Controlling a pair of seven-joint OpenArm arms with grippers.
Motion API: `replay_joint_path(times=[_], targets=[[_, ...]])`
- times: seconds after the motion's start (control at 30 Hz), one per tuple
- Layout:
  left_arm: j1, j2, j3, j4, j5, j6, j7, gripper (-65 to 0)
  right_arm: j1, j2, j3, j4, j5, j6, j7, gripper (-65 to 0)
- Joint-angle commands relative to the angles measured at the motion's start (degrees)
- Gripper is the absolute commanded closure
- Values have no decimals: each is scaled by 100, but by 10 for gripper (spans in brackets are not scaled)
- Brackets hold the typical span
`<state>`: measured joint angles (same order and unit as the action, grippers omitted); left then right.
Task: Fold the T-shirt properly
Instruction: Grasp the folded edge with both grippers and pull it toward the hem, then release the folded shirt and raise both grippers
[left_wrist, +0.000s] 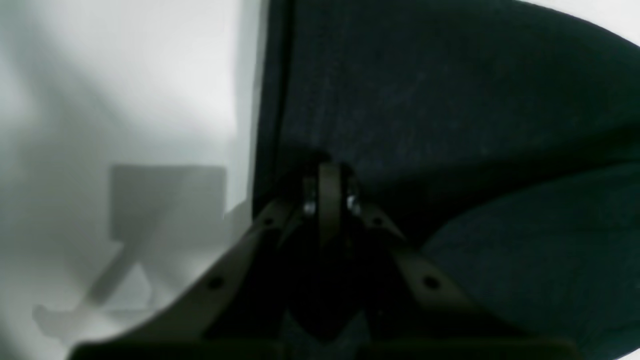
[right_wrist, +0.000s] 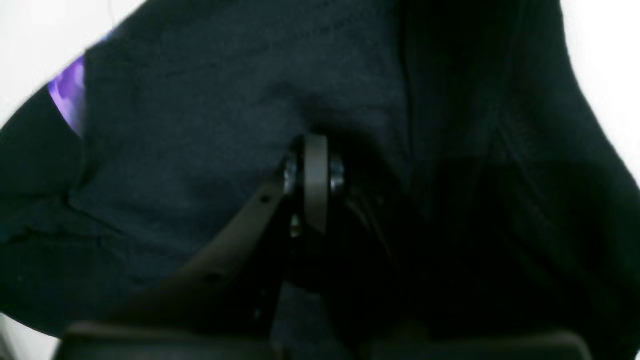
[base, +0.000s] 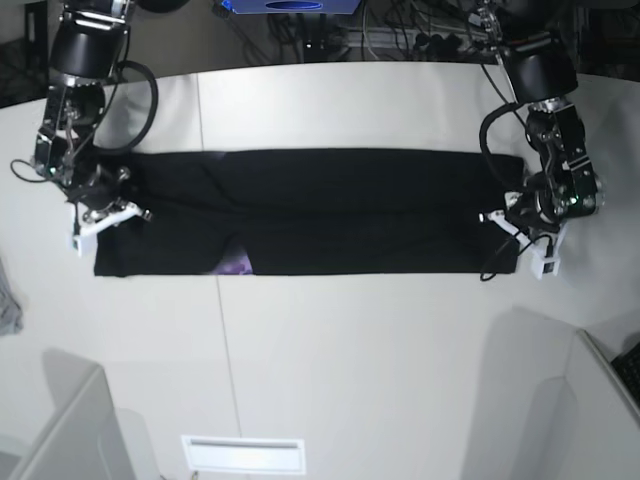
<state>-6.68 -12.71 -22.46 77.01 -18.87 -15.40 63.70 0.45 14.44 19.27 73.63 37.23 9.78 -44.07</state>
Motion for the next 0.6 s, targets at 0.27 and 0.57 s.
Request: replay_joint_path(times=[0.27, 0.57], targets=[[-312, -8, -326, 734, 37, 6, 289, 0, 258, 38, 21, 783, -88, -77, -63, 0], [189, -8, -1829, 2184, -2091, 6, 992, 0, -287, -129, 73, 2514, -62, -77, -45, 0]])
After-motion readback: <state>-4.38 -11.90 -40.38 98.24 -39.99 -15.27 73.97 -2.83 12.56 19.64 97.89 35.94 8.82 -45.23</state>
